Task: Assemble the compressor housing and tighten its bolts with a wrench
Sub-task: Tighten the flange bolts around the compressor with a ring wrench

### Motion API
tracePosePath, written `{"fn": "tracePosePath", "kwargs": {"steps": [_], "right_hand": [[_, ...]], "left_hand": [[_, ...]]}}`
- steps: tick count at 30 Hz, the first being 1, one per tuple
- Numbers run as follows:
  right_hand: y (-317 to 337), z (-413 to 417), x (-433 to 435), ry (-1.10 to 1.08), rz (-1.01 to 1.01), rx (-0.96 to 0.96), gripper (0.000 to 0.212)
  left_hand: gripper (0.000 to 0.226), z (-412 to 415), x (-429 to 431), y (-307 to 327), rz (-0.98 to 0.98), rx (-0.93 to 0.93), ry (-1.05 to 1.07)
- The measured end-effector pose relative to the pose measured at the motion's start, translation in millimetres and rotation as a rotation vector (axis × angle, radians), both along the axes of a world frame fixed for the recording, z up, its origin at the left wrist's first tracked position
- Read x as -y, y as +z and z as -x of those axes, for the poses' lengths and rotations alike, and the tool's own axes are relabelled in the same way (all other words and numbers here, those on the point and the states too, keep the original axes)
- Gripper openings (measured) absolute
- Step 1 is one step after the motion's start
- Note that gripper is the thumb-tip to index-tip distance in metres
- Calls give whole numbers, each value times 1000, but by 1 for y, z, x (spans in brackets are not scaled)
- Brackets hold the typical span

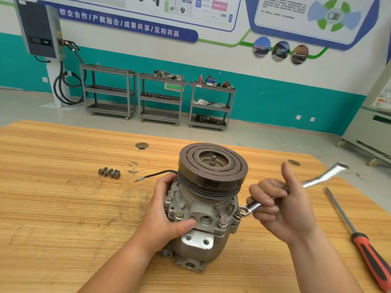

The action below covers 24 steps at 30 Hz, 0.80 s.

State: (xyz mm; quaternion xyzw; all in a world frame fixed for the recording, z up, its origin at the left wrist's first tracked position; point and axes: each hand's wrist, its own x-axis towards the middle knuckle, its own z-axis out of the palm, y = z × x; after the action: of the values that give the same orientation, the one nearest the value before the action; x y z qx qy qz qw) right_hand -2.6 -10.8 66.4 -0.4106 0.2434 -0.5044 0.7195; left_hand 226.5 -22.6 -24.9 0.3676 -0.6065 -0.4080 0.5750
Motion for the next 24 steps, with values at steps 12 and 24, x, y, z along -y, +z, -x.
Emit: {"fn": "tracePosePath", "kwargs": {"steps": [12, 24], "right_hand": [[-5, -2, 28, 231, -51, -48, 57], [-64, -83, -78, -810, 532, -488, 20]], "left_hand": [[91, 0, -1, 0, -9, 9, -7], [90, 1, 1, 1, -6, 6, 24]]}}
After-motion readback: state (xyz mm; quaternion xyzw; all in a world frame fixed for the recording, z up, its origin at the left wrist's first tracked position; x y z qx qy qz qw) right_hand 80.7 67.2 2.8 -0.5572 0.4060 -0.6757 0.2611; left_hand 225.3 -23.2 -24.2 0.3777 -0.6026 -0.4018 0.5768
